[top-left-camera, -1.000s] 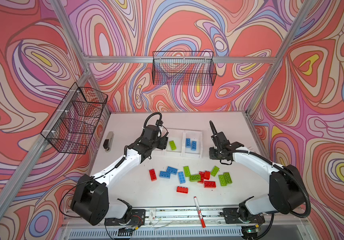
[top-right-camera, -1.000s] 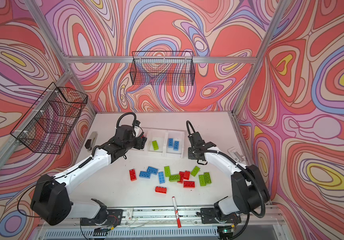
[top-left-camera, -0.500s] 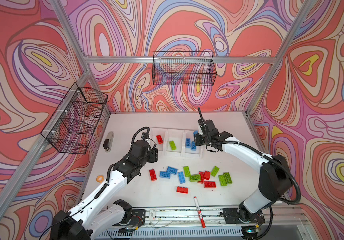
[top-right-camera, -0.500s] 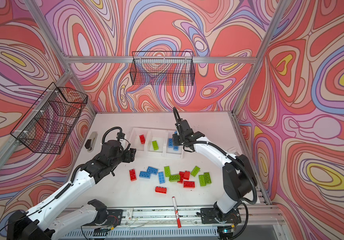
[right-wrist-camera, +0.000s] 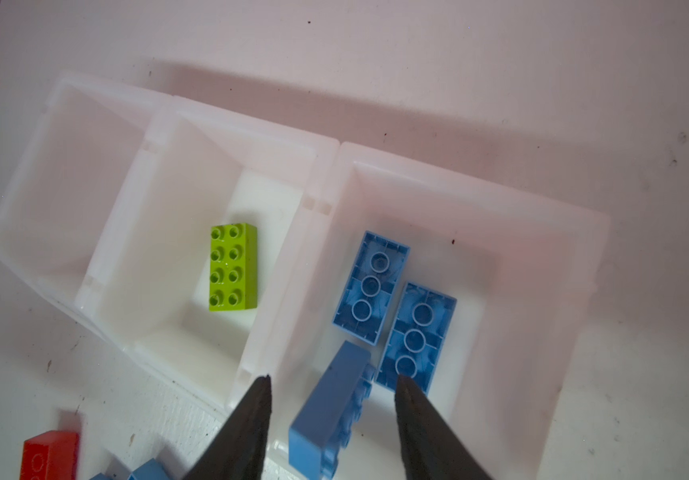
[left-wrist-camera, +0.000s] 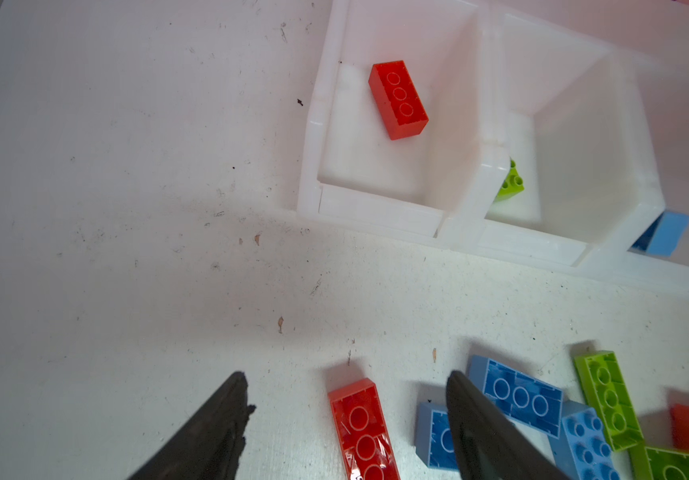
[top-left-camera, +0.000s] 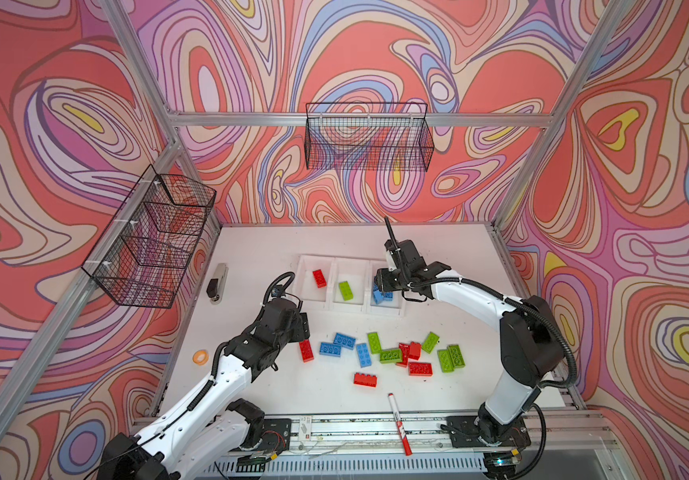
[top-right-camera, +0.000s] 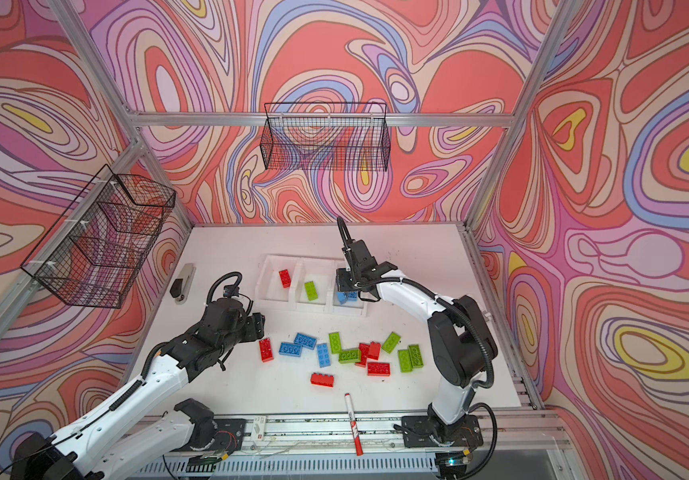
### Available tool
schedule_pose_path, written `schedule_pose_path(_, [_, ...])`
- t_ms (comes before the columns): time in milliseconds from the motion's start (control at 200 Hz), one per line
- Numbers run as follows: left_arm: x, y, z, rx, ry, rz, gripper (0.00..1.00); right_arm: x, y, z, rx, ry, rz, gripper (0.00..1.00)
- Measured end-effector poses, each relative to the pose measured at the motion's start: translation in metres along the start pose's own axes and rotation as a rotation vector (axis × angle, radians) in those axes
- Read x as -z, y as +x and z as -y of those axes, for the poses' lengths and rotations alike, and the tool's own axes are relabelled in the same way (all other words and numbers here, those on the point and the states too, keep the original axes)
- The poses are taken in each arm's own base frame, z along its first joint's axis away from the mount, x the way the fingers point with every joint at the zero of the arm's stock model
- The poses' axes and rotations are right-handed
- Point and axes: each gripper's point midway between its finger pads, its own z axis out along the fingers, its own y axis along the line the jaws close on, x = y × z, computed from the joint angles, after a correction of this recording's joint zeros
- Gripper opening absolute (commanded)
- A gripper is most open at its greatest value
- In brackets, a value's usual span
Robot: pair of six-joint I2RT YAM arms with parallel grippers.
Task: Sort the legos into containers by color
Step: 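Drop the blue brick in the blue compartment while the left gripper lowers to red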
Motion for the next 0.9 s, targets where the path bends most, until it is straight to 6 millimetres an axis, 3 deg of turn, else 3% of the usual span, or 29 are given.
schedule_pose_path(361, [-0.018, 0.033, -0.007, 0.050, -0.033, -0.121, 0.80, 0.042, -0.030, 0.014, -0.014, 0.048, 0.139, 0.51])
schedule_pose_path(656, [-0.034, 0.068, -0.013, 0.086, -0.053, -0.234, 0.78, 0.046, -0.027, 0.033, -0.036, 0.089, 0.147, 0.50])
schedule_pose_path(901, [-0.042, 0.079, -0.005, 0.107, -0.041, -0.279, 0.74, 0.052, -0.028, 0.037, -0.040, 0.099, 0.158, 0.50])
